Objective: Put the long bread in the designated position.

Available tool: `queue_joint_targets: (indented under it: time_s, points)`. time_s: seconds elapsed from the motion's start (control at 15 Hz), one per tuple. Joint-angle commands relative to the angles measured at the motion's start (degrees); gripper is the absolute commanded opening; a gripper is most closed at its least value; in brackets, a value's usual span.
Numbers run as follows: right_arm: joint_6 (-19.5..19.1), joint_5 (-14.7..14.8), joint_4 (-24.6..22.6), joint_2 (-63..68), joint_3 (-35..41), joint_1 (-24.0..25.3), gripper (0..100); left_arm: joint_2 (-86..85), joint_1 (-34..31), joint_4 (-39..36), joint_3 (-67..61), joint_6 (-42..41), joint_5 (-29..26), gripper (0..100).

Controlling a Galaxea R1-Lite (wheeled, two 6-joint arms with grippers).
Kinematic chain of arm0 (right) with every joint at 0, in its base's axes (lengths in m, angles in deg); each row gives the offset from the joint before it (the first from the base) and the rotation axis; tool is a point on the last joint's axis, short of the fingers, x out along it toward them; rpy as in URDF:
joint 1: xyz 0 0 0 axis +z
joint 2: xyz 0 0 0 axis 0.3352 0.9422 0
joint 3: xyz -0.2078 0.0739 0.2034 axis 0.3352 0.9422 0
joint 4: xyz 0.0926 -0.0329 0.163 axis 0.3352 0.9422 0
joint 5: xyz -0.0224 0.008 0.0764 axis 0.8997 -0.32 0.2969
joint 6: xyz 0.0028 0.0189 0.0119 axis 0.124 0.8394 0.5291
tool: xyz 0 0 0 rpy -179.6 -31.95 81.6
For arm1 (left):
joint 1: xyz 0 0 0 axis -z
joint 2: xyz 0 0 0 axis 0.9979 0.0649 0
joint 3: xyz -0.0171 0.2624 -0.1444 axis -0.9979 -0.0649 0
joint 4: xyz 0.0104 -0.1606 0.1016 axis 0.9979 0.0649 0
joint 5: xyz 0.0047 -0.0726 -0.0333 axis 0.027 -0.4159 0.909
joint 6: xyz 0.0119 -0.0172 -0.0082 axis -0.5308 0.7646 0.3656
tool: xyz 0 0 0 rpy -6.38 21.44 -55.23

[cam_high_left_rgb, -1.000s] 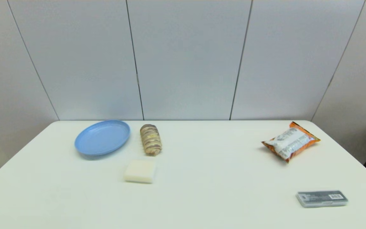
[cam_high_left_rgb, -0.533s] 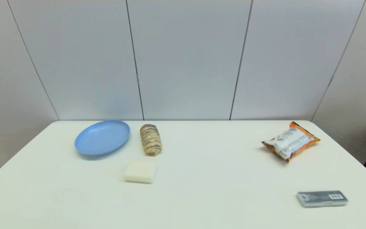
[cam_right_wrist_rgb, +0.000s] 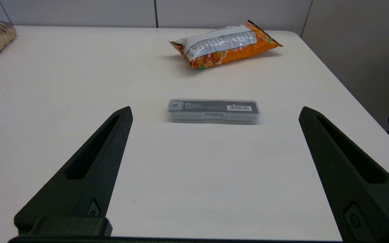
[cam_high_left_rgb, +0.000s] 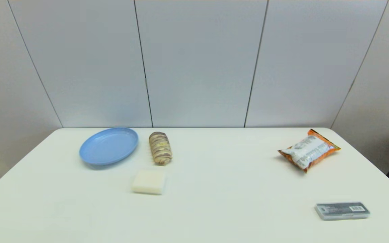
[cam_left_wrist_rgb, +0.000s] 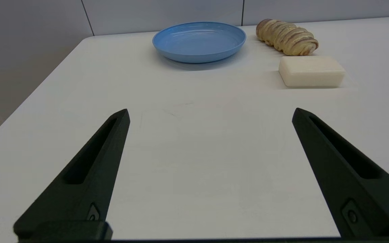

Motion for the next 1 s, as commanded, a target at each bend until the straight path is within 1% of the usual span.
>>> queue_joint_targets:
  time_s: [0.07,1.0]
  points:
    - [-0.1,0.0,0.0,0.1,0.0,0.0,100,0.0,0.0,0.0,-0.1,0.0,-0.1,100]
    - [0.0,0.0,-0.1,0.1,0.0,0.0,100,0.0,0.0,0.0,-0.1,0.0,-0.1,100]
